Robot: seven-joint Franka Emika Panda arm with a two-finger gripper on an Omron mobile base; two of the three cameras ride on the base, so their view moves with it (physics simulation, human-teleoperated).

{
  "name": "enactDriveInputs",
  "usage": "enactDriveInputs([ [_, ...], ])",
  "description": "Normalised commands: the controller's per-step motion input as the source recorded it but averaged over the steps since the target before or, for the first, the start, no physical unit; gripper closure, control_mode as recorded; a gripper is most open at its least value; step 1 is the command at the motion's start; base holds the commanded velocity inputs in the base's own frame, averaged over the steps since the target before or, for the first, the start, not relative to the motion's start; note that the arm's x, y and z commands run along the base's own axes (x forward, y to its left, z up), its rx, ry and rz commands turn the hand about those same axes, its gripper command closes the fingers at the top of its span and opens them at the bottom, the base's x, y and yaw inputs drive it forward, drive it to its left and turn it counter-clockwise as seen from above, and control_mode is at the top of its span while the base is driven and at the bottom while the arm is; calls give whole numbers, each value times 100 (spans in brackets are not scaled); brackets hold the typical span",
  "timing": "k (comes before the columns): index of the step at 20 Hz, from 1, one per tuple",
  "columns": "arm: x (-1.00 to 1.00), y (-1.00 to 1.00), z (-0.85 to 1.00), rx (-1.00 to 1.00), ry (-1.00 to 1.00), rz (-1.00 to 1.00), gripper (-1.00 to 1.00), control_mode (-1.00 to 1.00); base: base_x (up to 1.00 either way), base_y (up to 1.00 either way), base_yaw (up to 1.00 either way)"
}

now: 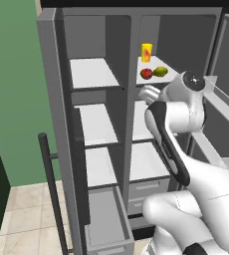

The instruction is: Take the mango and pear from the fridge shelf and place them in the freezer drawer to begin freezing them.

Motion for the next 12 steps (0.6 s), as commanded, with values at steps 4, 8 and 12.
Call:
enactDriveInputs([
  [4, 32, -94, 21, 1, 0, -23, -100, -100, 0, 0, 0],
  [8, 31, -85, 44, 4, -1, -4, -100, -100, 0, 0, 0],
  [12, 52, -49, 54, 9, 3, -1, -100, -100, 0, 0, 0],
])
